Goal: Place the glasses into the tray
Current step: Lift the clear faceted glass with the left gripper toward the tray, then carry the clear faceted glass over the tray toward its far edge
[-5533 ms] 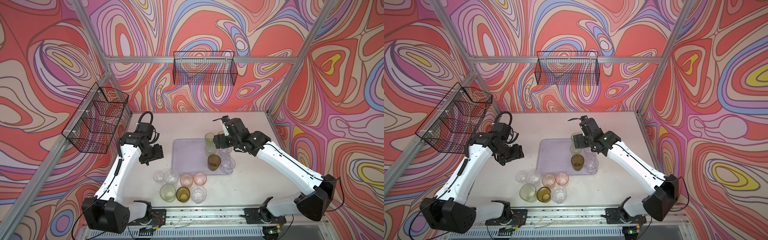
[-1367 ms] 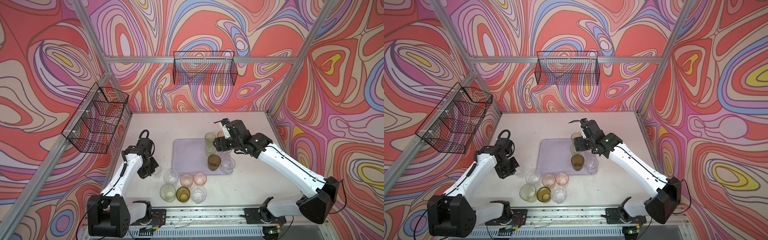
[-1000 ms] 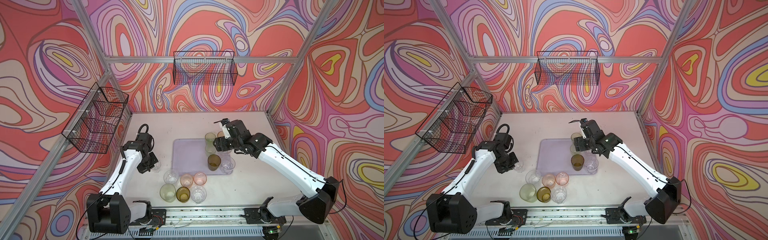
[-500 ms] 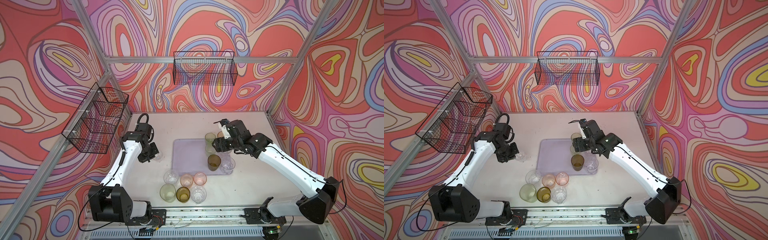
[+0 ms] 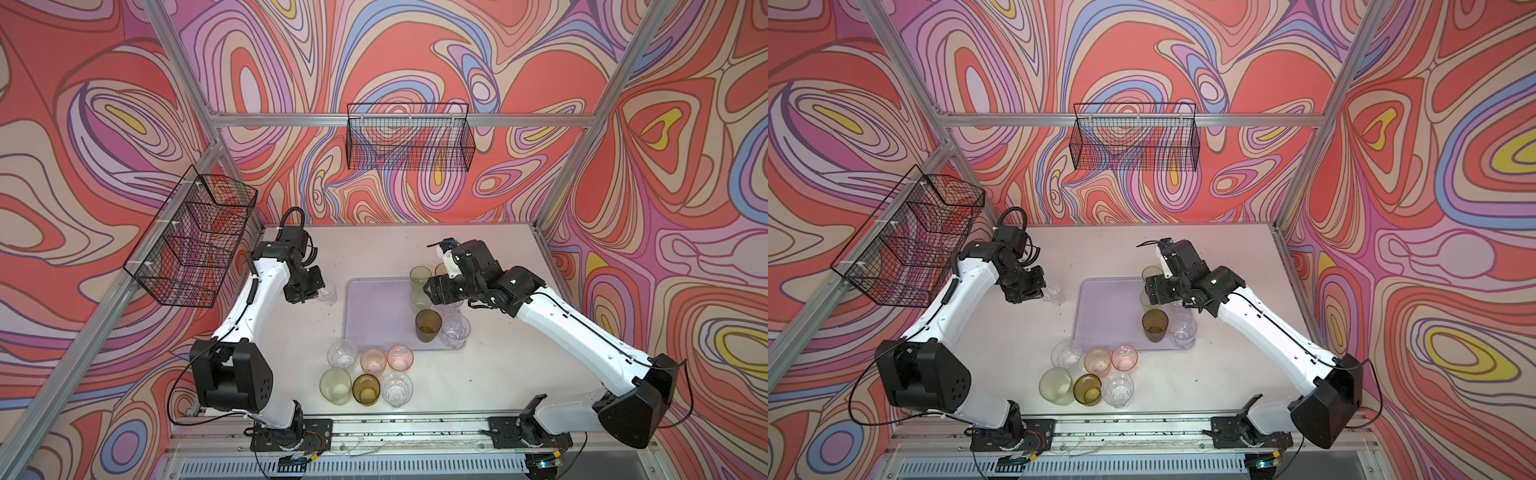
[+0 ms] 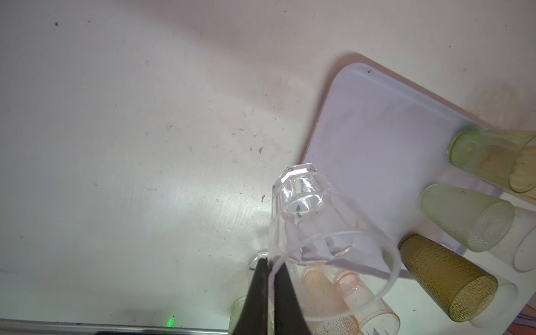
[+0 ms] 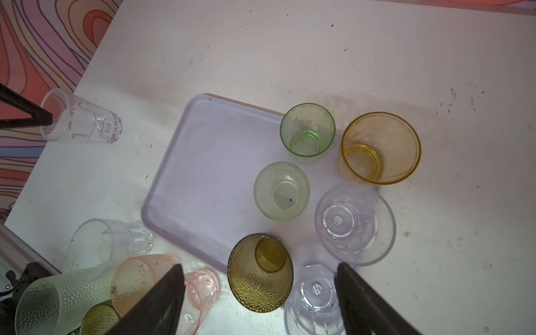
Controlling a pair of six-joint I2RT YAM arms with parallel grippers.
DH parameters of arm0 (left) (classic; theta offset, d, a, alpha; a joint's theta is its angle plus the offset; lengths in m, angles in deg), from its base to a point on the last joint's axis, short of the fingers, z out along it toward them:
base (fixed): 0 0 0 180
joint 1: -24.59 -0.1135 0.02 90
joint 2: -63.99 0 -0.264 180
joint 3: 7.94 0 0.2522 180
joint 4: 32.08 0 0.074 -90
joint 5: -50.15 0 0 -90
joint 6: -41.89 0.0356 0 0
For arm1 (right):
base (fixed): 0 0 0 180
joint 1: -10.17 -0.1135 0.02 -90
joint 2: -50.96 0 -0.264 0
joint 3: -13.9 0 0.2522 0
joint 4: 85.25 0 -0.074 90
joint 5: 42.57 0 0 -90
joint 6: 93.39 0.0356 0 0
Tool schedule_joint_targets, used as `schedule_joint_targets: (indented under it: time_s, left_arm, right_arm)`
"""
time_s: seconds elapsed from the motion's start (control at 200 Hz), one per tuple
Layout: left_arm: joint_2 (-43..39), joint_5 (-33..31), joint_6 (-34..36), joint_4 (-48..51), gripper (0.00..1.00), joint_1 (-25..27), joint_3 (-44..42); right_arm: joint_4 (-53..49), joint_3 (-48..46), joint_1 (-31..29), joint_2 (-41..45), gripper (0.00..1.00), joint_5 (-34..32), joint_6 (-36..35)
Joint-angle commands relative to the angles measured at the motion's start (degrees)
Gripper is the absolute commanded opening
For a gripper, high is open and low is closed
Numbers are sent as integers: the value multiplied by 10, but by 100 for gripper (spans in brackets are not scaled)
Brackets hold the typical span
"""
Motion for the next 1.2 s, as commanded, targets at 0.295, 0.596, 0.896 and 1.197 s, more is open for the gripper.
schedule_joint_targets:
  time_s: [0.295, 0.596, 0.896, 1.197]
  left_arm:
    - [107, 7, 32, 50, 0, 62, 125]
    - [177, 15, 34, 70, 0, 96, 210]
    - [247, 10, 37, 106, 0, 130, 307]
    - [296, 1, 28, 112, 0, 165, 365]
  right_arm:
    - [-12, 24, 3, 6, 83, 18, 11]
    - [-18, 16, 3, 23, 83, 19, 23]
    - [-24, 2, 2, 39, 83, 22, 36]
    - [-20, -13, 2, 48, 83, 21, 42]
